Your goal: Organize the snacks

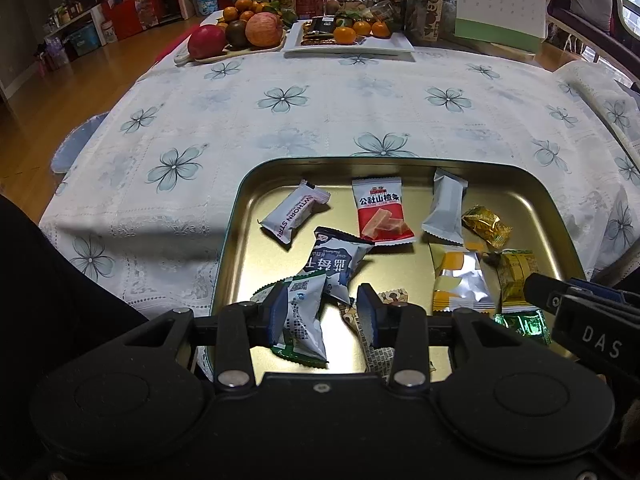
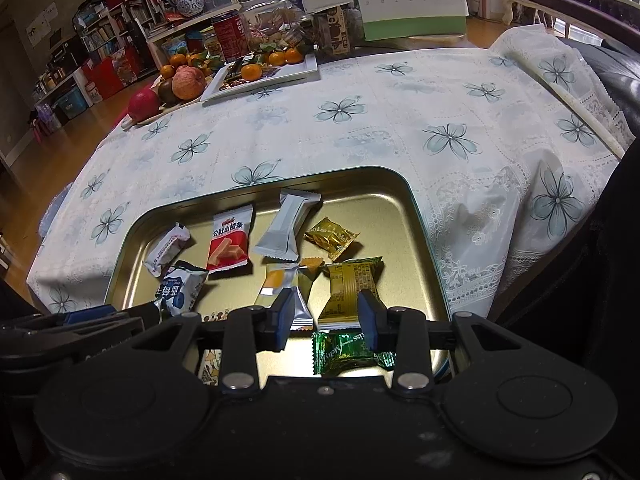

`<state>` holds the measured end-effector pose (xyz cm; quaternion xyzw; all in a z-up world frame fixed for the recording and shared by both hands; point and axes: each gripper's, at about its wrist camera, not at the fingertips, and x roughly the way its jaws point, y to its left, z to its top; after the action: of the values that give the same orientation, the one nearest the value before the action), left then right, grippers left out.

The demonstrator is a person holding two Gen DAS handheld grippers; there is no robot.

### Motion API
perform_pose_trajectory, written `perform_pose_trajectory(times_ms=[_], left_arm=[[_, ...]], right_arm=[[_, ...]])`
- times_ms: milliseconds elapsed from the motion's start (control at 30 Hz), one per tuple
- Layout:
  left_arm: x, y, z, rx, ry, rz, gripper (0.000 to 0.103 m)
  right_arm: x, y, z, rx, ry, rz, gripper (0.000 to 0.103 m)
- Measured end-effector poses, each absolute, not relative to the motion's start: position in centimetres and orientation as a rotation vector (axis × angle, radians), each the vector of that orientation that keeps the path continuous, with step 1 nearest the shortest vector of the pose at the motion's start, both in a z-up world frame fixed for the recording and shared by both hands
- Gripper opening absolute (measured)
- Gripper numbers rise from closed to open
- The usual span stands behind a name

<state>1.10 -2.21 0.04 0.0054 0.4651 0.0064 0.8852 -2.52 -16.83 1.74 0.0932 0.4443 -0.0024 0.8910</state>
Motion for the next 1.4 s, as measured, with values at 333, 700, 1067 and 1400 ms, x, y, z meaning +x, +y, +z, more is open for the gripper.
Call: perform_pose_trajectory(times_ms=[333,700,1067,1400], left_arm=[[1.08,-2.31,-0.02,0.015,0.971,0.012,0.048],[1.23,-1.68,-0.1,-0.03,0.982,0.025,0.048],[1.24,-1.77,-0.12,-0.027,0.988,0.021,0.048],[1.23,-1.88,-0.2,-0.02,0.992,0.015,0.048]], right_arm=[[-2.46,-16.6,1.63,0.181,0.926,-0.006,0.038],[-2.28,-16.56,1.44,0.174,0.934,-0.008,0.038],[-2.2,-16.51,1.27,0.167,0.94,-0.005,0.038],[-2.09,-16.53,1.27,0.165,0.944,-0.005,0.038]])
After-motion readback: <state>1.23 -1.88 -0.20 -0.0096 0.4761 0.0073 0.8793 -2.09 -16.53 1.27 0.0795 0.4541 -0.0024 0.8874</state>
